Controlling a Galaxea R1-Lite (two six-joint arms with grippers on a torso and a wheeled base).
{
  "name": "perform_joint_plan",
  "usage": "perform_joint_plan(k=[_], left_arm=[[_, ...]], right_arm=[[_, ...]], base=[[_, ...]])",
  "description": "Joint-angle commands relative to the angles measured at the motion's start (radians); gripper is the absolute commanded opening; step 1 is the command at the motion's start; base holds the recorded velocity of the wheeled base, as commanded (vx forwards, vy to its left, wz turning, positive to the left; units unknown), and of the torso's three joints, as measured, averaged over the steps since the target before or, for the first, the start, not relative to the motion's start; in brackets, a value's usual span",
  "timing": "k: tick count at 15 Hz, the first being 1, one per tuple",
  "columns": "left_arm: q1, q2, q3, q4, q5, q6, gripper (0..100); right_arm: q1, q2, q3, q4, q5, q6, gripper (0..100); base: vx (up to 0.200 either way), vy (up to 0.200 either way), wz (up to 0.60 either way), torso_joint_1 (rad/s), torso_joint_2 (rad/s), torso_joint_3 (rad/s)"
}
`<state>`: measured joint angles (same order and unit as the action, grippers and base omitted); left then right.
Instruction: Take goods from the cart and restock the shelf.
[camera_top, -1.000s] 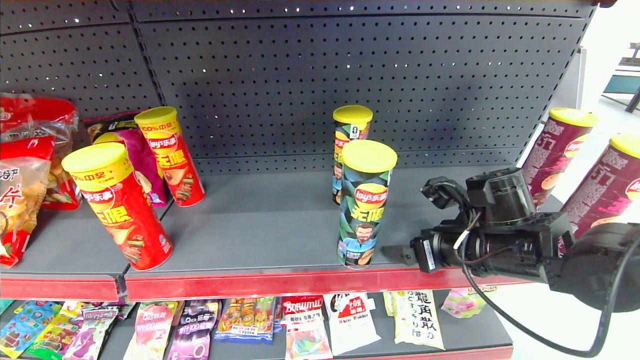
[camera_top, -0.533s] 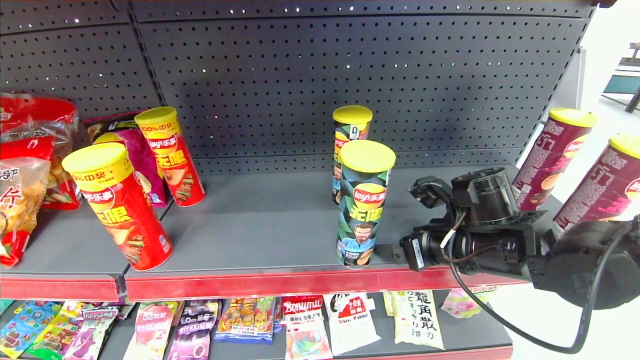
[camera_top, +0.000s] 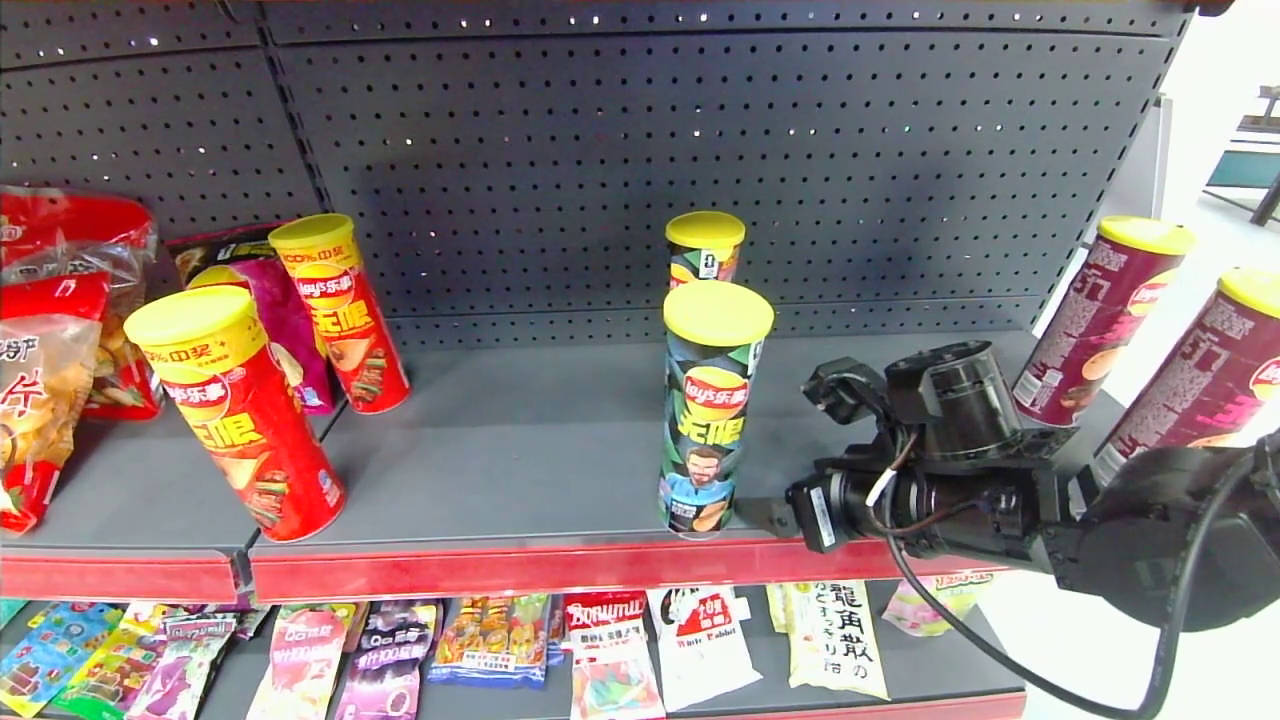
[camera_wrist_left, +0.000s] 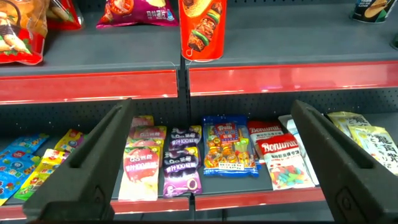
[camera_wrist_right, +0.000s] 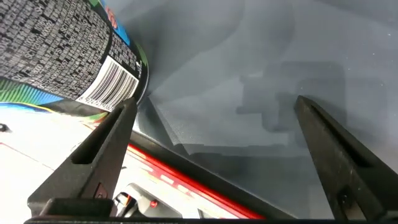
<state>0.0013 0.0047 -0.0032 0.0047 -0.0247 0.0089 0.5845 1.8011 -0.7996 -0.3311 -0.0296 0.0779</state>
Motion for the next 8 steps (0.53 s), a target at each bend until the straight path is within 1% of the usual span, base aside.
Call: perform_joint_plan(k=[1, 8], left_arm=[[0.000, 0.001, 0.000, 0.000, 0.000, 0.000, 100], [0.000, 0.001, 0.000, 0.000, 0.000, -0.001, 100]], right_arm=[[0.002, 0.004, -0.003, -0.002, -0.006, 0.000, 100], [-0.003, 0.007, -0.004, -0.002, -0.009, -0.001, 100]], base=[[0.000, 0.000, 0.00, 0.000, 0.00, 0.000], [0.000, 0.000, 0.00, 0.000, 0.00, 0.000]])
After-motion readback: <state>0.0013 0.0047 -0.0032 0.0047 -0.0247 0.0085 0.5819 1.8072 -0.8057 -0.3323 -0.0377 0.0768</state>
